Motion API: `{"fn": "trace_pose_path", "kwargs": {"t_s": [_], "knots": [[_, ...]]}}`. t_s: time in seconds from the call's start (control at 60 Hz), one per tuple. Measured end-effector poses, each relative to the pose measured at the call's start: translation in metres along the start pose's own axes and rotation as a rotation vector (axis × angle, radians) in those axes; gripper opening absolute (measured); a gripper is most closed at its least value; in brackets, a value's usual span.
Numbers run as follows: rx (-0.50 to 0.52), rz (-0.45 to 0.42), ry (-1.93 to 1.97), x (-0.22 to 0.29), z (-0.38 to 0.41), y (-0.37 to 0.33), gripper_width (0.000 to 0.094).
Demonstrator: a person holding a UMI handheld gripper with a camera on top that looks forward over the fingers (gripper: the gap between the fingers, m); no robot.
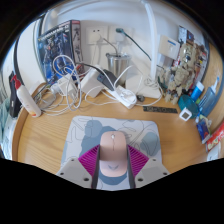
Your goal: Arrange mouse
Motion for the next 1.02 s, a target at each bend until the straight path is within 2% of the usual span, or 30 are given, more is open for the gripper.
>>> {"fn": "trace_pose_path", "kwargs": {"t_s": [0.017,0.033,0.05,0.067,0.1,0.2,0.317,0.683,1.017], "knots": [[0.001,0.009,0.008,-0.001,0.001,-0.001,0.0480],[0.002,0.014,0.015,-0.002,0.001,-0.002,0.0567],[-0.001,0.016,0.021,-0.001,0.001,-0.004,0.0584],[-0.007,0.014,0.025,0.000,0.001,-0.006,0.0658],[-0.015,0.002,0.027,0.003,0.000,-0.013,0.0694],[0.002,-0.029,0.040,0.015,0.009,-0.041,0.0712],[0.001,-0.073,0.076,0.031,0.017,-0.090,0.0863],[-0.015,-0.222,0.094,0.060,0.031,-0.243,0.0864],[-0.015,-0.287,0.074,0.062,0.031,-0.290,0.0847]]}}
Point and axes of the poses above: the point between the fingertips, and its own axes, seen from behind it with the camera up: z to the left, x up, y forward, the way the camera looks, the point moved 4 cm from there along -y, backward, against the way the camera looks, and after that the axes turned 5 degrees about z, right-handed, at the moved point
